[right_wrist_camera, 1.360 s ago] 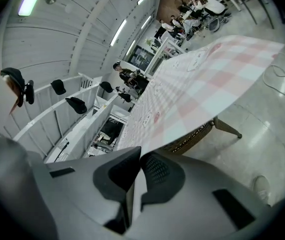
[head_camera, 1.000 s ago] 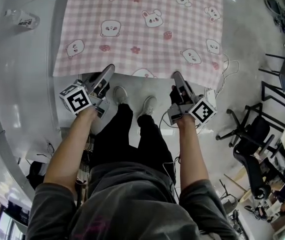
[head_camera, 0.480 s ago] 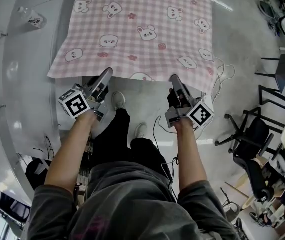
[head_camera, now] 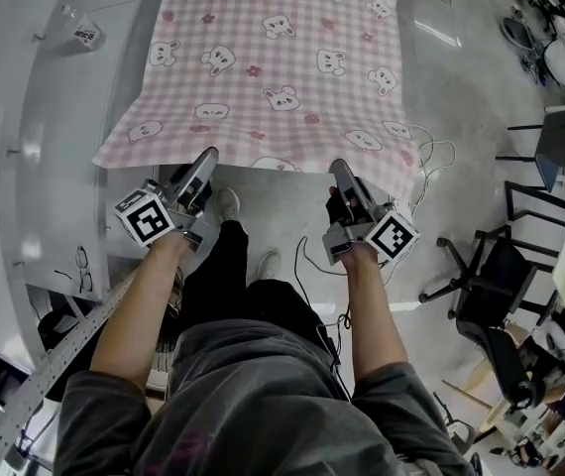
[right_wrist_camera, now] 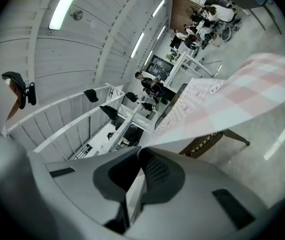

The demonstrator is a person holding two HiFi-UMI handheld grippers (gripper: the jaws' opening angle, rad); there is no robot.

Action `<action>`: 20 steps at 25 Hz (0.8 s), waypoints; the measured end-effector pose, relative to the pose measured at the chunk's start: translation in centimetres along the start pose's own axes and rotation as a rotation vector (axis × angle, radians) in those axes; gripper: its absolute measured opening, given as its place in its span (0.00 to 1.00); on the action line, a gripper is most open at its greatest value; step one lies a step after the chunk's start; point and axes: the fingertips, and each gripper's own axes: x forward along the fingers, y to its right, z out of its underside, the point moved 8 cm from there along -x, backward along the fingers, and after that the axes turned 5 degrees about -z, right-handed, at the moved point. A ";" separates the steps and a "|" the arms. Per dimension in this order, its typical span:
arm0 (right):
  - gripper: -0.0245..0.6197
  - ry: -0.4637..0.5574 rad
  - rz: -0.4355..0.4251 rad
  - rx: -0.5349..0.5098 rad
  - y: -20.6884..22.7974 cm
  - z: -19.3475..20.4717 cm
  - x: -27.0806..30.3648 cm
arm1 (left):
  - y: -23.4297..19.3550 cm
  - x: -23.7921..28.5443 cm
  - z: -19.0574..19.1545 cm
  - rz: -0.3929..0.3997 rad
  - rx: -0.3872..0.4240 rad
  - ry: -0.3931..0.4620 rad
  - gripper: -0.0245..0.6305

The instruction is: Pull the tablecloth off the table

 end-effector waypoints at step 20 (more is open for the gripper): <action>0.05 0.042 -0.083 -0.060 -3.3 -1.2 -0.9 | 3.1 -1.3 -1.1 0.085 0.062 0.063 0.04</action>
